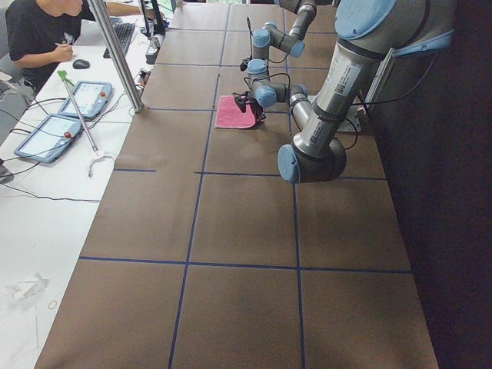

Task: Fold towel twice with both arms
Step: 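Close both grippers on the pink towel's nearer corners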

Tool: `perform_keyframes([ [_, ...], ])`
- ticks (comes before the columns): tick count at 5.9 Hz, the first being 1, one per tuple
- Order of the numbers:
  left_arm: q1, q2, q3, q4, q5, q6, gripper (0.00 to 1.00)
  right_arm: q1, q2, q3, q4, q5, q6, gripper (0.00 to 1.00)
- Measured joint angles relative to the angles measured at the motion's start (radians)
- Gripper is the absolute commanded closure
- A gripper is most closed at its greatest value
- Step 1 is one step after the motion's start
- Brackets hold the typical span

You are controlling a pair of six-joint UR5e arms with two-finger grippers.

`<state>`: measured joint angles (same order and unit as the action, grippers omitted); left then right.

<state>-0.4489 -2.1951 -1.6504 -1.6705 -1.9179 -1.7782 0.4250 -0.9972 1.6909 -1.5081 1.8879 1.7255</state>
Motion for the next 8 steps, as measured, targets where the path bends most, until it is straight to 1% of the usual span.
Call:
perform_keyframes([
  [2, 0.0, 0.0, 0.001, 0.0, 0.0, 0.0, 0.95, 0.0, 0.002, -0.055, 0.09, -0.001, 0.006, 0.0],
  [4, 0.0, 0.0, 0.001, 0.0, 0.0, 0.001, 0.95, 0.001, 0.003, -0.059, 0.108, -0.001, 0.008, 0.02],
  [5, 0.0, 0.0, 0.001, 0.0, 0.0, 0.002, 0.95, 0.004, -0.002, -0.048, 0.103, 0.0, 0.007, 0.06],
  [6, 0.0, 0.0, 0.001, 0.0, 0.0, 0.002, 0.95, 0.007, -0.009, -0.028, 0.085, 0.001, 0.007, 0.13],
  [7, 0.0, 0.0, 0.001, 0.0, 0.0, 0.002, 0.95, 0.008, -0.012, -0.014, 0.062, 0.001, 0.007, 0.13],
  [8, 0.0, 0.0, 0.001, 0.0, 0.0, 0.002, 0.95, 0.007, -0.013, -0.008, 0.053, 0.001, 0.007, 0.19],
])
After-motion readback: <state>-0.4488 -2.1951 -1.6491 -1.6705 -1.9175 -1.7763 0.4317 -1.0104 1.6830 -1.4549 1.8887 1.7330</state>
